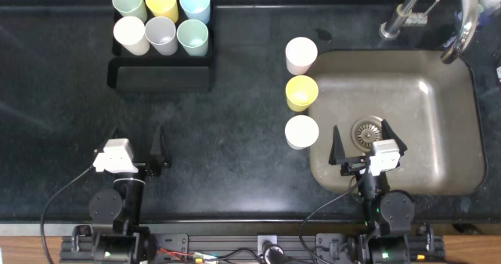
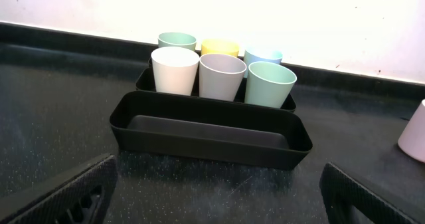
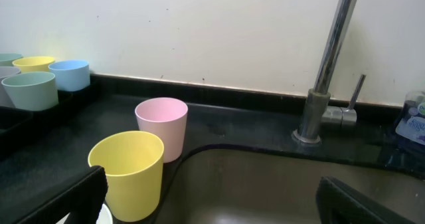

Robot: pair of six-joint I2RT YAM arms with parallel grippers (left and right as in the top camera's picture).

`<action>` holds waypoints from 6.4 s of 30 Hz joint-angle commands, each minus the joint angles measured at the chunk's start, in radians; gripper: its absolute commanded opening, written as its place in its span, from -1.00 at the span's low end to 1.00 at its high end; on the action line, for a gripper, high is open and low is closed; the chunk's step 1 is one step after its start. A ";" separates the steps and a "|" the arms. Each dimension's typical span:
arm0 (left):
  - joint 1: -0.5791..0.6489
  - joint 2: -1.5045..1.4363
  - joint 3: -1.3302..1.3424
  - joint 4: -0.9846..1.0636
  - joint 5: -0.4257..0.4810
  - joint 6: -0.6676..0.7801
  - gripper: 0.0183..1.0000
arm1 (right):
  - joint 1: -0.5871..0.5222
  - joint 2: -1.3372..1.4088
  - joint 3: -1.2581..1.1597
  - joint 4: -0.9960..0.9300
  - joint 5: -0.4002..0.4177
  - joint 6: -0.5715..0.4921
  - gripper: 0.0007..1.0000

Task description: Store Cups

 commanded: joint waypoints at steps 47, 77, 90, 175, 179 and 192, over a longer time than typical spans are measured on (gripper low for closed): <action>-0.008 0.359 0.319 -0.040 0.171 -0.092 1.00 | 0.005 -0.007 -0.013 0.005 -0.002 0.003 0.99; -0.527 1.916 1.876 -0.819 0.054 -0.254 1.00 | 0.005 -0.007 -0.013 0.005 -0.002 0.003 0.99; -0.613 2.074 1.910 -0.686 -0.097 -0.303 1.00 | 0.005 -0.007 -0.013 0.005 -0.002 0.003 1.00; -0.609 1.759 2.158 -1.386 -0.358 -0.506 -0.96 | 0.005 -0.007 -0.013 0.005 -0.002 0.003 0.99; -0.504 1.667 2.107 -1.435 -0.333 -0.563 -0.96 | 0.005 -0.007 -0.013 0.005 -0.002 0.003 1.00; 0.012 1.315 1.560 -1.174 -0.104 -0.472 -0.96 | 0.005 -0.007 -0.013 0.005 -0.002 0.003 0.99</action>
